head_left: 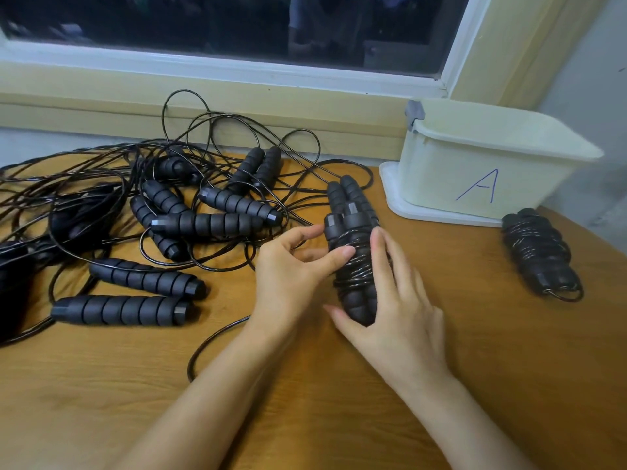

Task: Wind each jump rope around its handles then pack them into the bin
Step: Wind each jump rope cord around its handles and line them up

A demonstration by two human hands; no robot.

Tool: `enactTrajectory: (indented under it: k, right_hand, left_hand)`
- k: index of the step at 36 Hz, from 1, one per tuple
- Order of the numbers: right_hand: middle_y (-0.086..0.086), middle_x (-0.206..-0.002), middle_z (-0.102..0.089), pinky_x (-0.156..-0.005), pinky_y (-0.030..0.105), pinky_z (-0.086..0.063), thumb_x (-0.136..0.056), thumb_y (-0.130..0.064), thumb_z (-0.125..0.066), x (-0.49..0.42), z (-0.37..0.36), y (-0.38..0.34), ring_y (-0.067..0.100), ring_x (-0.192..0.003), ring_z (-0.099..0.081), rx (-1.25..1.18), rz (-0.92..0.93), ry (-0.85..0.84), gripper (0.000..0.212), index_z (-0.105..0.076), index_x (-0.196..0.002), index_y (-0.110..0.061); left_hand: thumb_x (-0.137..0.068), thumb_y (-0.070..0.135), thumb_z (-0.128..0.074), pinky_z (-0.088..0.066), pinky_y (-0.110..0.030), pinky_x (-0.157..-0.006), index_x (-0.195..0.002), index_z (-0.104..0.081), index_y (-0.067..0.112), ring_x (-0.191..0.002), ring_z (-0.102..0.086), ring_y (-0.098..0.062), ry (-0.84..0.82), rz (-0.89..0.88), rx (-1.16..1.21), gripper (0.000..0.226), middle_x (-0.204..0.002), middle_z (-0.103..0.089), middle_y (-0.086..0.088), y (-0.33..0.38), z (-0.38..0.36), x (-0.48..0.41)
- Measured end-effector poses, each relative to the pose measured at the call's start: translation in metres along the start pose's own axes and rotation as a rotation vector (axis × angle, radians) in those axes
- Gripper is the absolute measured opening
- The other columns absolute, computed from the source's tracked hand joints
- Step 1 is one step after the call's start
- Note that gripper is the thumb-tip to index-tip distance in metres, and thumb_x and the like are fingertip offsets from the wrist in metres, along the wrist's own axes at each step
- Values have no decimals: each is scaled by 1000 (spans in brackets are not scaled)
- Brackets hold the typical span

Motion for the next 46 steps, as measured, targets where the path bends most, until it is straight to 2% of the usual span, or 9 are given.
enactTrajectory:
  k: [4, 8, 17, 20, 23, 27, 33, 38, 46]
  right_hand:
    - [9, -140, -55, -50, 27, -49, -64, -61, -74, -1, -2, 4, 25, -105, -61, 88, -72, 9, 110, -33, -150, -7]
    - [9, -137, -57, -59, 25, -45, -62, -52, -85, 0, -7, 13, 27, -113, -61, 50, -153, -38, 116, -29, -152, -6]
    - [1, -142, -49, -73, 18, -42, -70, -38, -84, -2, -6, 20, 18, -113, -59, -192, -149, 94, 100, -35, -153, -14]
    - [1, -142, -51, -92, 5, -39, -74, -30, -81, -2, -6, 21, 12, -125, -53, -397, -91, 142, 88, -39, -151, -18]
    - [5, -141, -53, -106, 19, -41, -74, -22, -78, -3, -8, 23, 16, -131, -51, -572, -85, 168, 81, -44, -147, -13]
    - [1, -138, -56, -105, 22, -42, -77, -20, -75, -2, -5, 22, 13, -130, -52, -704, -107, 155, 78, -43, -147, -16]
    - [-12, -135, -55, -100, 14, -40, -79, -28, -72, -1, -5, 16, 9, -128, -52, -819, -118, 112, 76, -41, -148, -19]
    - [-17, -138, -54, -101, 15, -39, -81, -31, -70, -1, -1, 15, 8, -131, -50, -961, -120, -1, 74, -38, -148, -30]
    - [-16, -147, -46, -108, 18, -35, -87, -39, -60, -1, -3, 21, 8, -138, -41, -964, -110, -182, 76, -25, -155, -30]
  left_hand:
    - [-66, 27, -82, -57, -38, -90, -123, -64, 14, -84, -74, -10, -22, -37, -51, 61, -83, -77, 3, 2, -2, 4]
    - [-74, 15, -83, -57, -36, -90, -121, -65, 20, -88, -73, -8, -62, -93, -120, 50, -88, -77, 2, 0, -5, 6]
    - [-75, 4, -79, -54, -16, -78, -119, -66, 18, -87, -73, -8, -134, -166, -63, 48, -91, -77, 0, 1, -2, 1]
    - [-75, 7, -79, -55, -21, -82, -114, -66, 22, -89, -73, -11, -155, -174, -62, 43, -89, -77, 2, 2, 1, -2]
    - [-72, 19, -77, -54, -33, -94, -112, -66, 26, -94, -72, -11, -164, -205, -77, 42, -91, -77, 3, 3, 4, -5]
    - [-73, 26, -75, -48, -40, -104, -113, -66, 30, -100, -69, -5, -149, -299, -152, 41, -97, -76, 8, 3, 4, -4]
    - [-71, 22, -75, -53, -33, -97, -118, -65, 24, -99, -70, -10, -125, -235, -61, 48, -98, -76, 4, -2, 6, -5]
    - [-69, 14, -71, -53, -14, -78, -138, -52, 13, -104, -69, -7, -256, -59, 95, 72, -111, -73, 3, -2, 9, -11]
    - [-92, 18, -52, -45, -13, -92, -145, -42, 10, -121, -58, -3, -473, -45, -25, 54, -130, -65, 0, -5, 4, -7]
Point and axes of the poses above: each hand's wrist, its own x-axis away from the middle knuckle, its own z-axis out of the back of the hand, y = z × x, the point moved 1 cm from there along -x, towards the middle knuckle
